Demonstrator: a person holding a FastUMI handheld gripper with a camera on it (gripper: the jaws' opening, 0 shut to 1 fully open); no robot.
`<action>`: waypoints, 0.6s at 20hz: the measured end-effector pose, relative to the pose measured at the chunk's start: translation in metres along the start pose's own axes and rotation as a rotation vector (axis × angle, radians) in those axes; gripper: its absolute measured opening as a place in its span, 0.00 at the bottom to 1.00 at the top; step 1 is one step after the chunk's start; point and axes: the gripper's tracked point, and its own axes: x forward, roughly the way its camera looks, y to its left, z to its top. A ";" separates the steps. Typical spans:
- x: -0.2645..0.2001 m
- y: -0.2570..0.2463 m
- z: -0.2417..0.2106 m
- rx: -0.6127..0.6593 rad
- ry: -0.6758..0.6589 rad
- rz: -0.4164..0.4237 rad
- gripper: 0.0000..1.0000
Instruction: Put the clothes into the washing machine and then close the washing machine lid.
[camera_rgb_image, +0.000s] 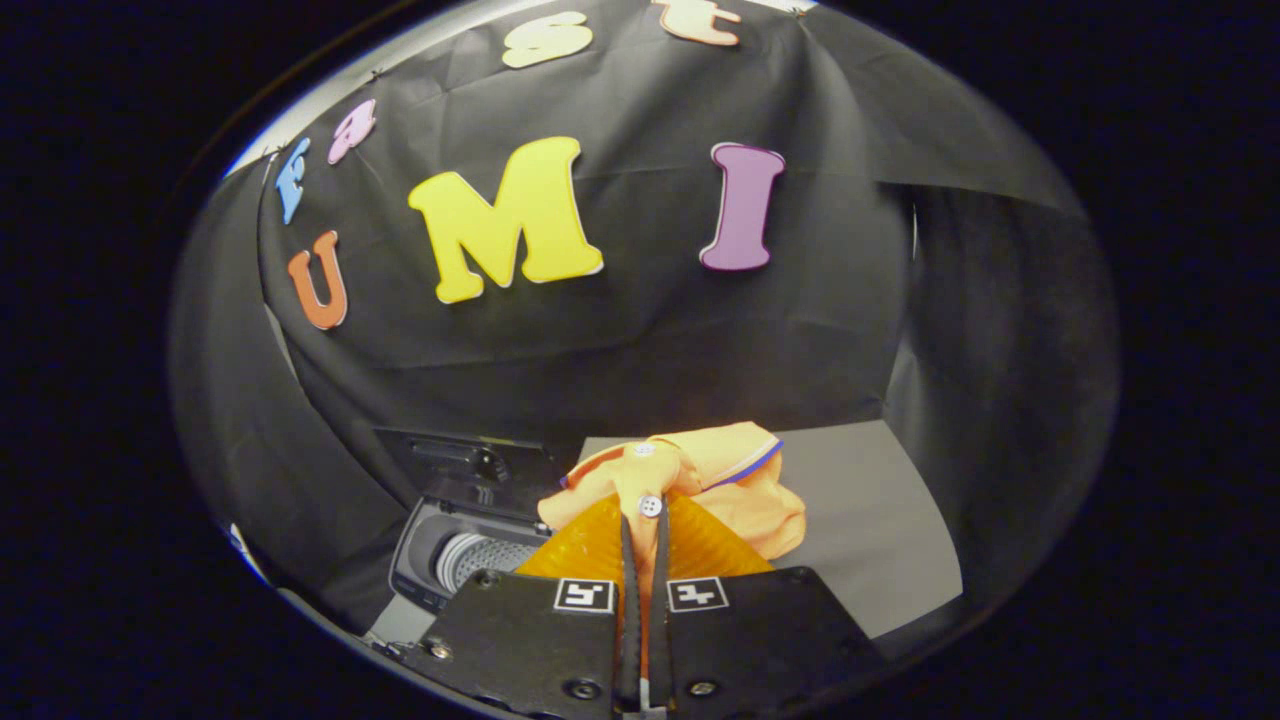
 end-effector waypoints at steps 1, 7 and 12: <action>-0.006 0.008 0.008 -0.009 -0.012 0.013 0.06; -0.025 0.061 0.045 -0.060 -0.087 0.098 0.06; -0.027 0.111 0.054 -0.086 -0.093 0.182 0.06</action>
